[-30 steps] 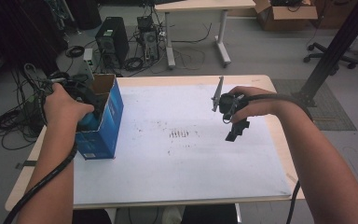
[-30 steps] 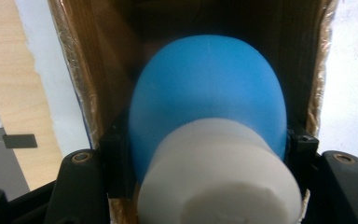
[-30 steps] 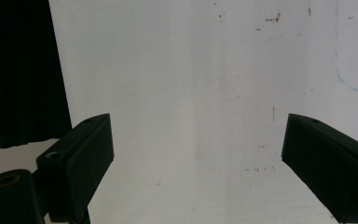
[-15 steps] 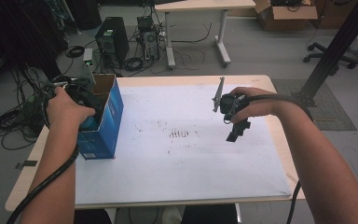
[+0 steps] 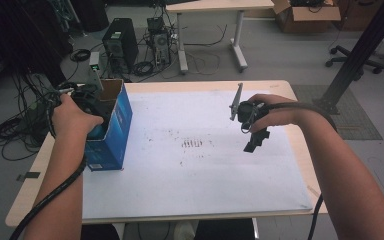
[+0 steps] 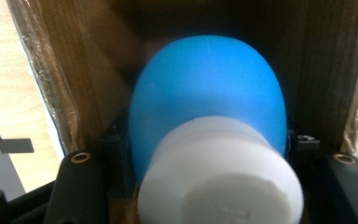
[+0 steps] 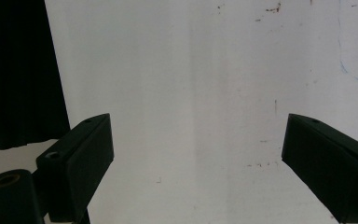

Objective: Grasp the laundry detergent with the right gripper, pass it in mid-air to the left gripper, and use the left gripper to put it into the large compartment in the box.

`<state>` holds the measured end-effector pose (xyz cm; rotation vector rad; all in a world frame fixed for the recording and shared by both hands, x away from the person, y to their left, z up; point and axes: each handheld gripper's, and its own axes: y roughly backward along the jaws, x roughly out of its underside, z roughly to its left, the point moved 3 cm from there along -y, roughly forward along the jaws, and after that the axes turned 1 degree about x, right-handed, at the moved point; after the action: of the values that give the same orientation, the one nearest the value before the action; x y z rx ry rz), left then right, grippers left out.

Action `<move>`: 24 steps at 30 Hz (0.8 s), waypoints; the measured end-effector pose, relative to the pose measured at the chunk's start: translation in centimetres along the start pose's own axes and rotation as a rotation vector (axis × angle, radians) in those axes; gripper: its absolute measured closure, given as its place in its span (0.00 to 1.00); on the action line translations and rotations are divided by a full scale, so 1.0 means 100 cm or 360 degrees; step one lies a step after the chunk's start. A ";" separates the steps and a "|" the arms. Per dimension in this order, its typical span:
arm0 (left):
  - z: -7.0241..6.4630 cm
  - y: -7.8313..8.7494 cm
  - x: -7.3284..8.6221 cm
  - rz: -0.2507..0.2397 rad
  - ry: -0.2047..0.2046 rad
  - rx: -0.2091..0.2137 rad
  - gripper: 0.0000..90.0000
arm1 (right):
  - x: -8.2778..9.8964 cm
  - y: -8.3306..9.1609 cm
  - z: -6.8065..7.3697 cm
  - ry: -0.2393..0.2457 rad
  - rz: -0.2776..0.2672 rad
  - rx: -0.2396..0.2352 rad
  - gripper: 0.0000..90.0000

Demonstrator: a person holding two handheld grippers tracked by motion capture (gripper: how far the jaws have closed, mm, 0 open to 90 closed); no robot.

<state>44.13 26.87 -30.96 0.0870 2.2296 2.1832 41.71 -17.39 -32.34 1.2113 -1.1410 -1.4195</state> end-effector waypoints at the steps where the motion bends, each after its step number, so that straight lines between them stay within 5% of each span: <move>1: 0.000 0.000 0.000 0.0001 -0.0002 -0.0001 0.42 | 0.001 0.000 0.000 -0.0003 0.0001 -0.0001 0.10; 24: 0.003 0.005 0.003 -0.0011 -0.0008 0.0041 0.37 | 0.005 -0.002 0.000 -0.0014 -0.0001 -0.0006 0.11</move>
<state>43.87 27.20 -30.48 0.0849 2.2524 2.1491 41.63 -17.83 -32.63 1.2041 -1.1437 -1.4282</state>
